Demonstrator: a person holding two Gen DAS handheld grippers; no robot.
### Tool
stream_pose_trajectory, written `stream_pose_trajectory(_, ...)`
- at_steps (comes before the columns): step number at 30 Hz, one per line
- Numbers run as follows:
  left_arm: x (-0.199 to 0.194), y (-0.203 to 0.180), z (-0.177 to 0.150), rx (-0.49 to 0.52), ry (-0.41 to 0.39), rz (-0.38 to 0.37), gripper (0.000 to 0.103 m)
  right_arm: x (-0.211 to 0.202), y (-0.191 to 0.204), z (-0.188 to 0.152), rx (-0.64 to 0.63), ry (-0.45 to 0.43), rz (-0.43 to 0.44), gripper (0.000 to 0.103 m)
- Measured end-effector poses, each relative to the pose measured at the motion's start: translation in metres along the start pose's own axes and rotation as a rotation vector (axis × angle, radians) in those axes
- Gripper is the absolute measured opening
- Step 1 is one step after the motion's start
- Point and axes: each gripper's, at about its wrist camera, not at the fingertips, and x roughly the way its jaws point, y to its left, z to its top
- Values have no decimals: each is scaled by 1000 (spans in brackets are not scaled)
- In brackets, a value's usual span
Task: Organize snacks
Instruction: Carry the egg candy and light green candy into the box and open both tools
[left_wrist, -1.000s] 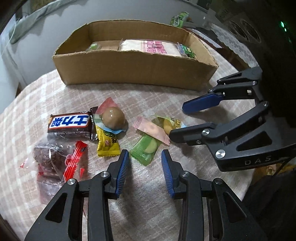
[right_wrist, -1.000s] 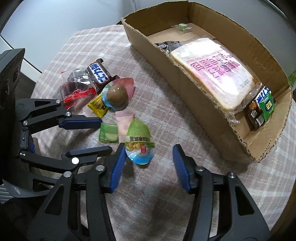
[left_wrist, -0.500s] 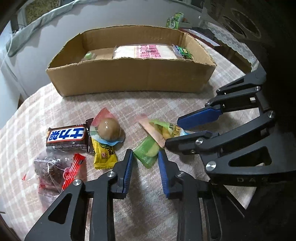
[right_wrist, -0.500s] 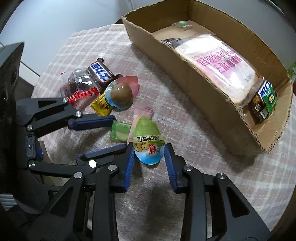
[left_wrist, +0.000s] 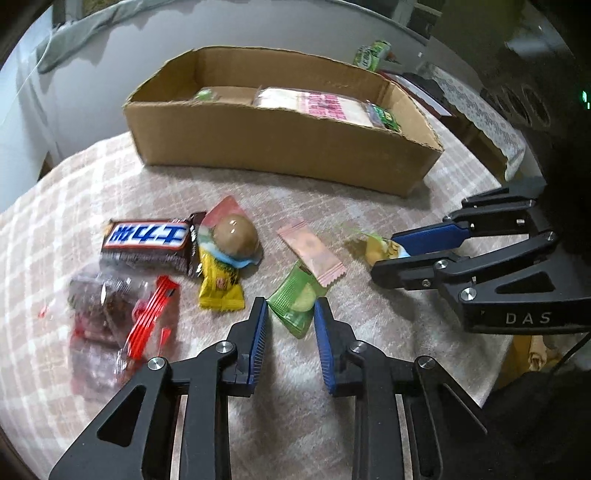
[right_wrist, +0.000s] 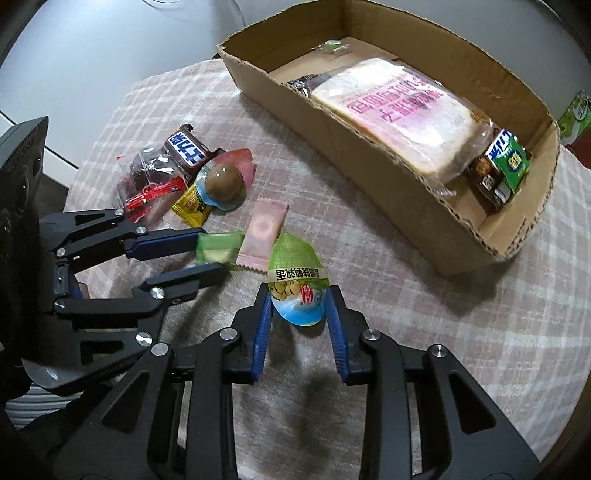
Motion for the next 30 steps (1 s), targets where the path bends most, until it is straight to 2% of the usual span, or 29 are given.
stream_pose_trajectory(6, -16, 13, -11, -64, -20, -5, 24, -7, 1, -3, 5, -15, 10, 30)
stream_pose_trajectory(11, -37, 19, -8, -86, -69, -1, 24, -22, 3, 1, 1, -47, 16, 30)
stream_pose_trajectory(24, -78, 24, 51, -68, -212, 7, 24, -78, -9, 29, 1, -163, 1, 30)
stream_pose_trajectory(30, -79, 19, 81, -47, -252, 12, 24, -95, -26, 46, 16, -207, -31, 30)
